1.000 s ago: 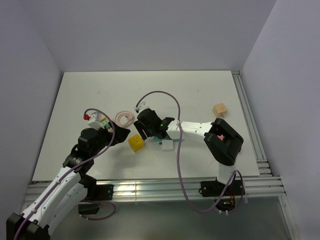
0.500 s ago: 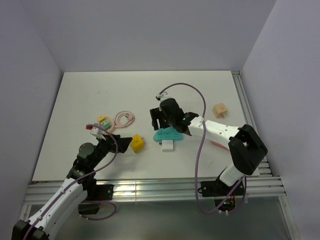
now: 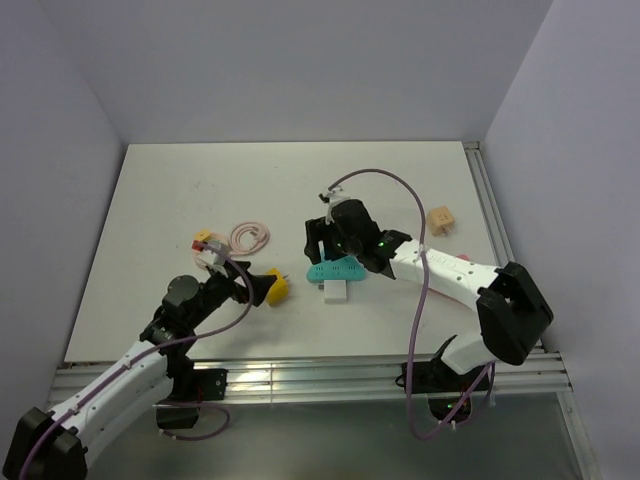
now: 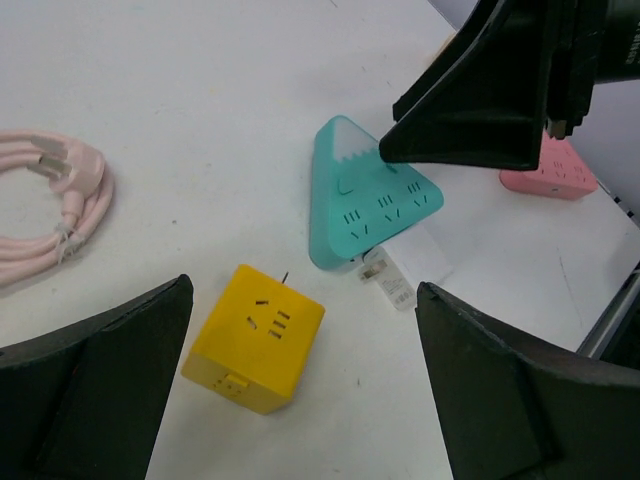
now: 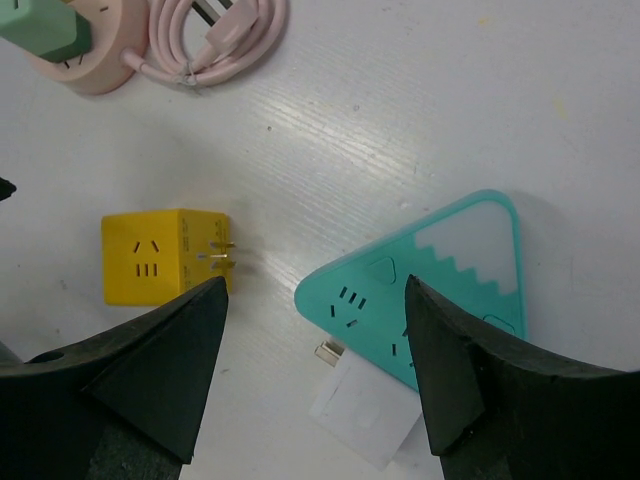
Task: Insert the plug
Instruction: Move the plug to the center of the board.
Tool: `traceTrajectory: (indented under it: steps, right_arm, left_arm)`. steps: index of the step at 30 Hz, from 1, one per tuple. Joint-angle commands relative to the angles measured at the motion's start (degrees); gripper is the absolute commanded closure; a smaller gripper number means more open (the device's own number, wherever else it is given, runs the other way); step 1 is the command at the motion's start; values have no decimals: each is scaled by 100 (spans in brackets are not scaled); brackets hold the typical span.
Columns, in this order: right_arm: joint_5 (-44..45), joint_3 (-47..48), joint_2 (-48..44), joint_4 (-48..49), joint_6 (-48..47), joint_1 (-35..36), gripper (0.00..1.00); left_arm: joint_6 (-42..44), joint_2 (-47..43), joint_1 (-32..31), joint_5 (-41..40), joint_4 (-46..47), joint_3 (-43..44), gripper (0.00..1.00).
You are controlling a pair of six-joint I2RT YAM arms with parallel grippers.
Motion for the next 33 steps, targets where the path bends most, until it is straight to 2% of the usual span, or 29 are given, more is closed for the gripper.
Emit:
traceTrajectory:
  steps: [1,3,6,10,13,19,21,24,28,33]
  right_arm:
    - [-107,-82,-354,237,61,-44,21]
    - [-107,-161,-424,324,96,-71,21]
    - [-115,-266,-495,456,140,-115,21]
    - [-2,-530,-706,615,219,-194,21]
    - [-1,-828,-899,1010,316,-238,21]
    - [297,-1277,-1189,1388,466,-352,20]
    - [490,-1391,-1294,1450,527,-352,20]
    - [763,-1602,-1505,1599,580,-370,20]
    - [834,-1831,-1752,1757,633,-414,20]
    - [843,-1857,-1779,1775,668,-440,20]
  left_arm:
    - [696,170,-659,-843,-312,630,0]
    - [785,407,-951,-1352,-697,1006,1]
    - [847,724,-1268,-1557,-1128,1561,0]
    - [1040,1023,-1330,-1662,-2321,2291,1]
    - [1111,1190,-1470,-1672,-2693,2643,0]
    - [1558,2331,-1550,-1373,-3994,3635,0]
    - [1664,2762,-1567,-1529,-4651,4084,0]
    - [1823,2896,-1576,-1977,-4988,4270,0]
    - [2270,2501,-1524,-2102,-4813,3963,1]
    - [2797,2877,-1392,-1294,-5023,3935,1]
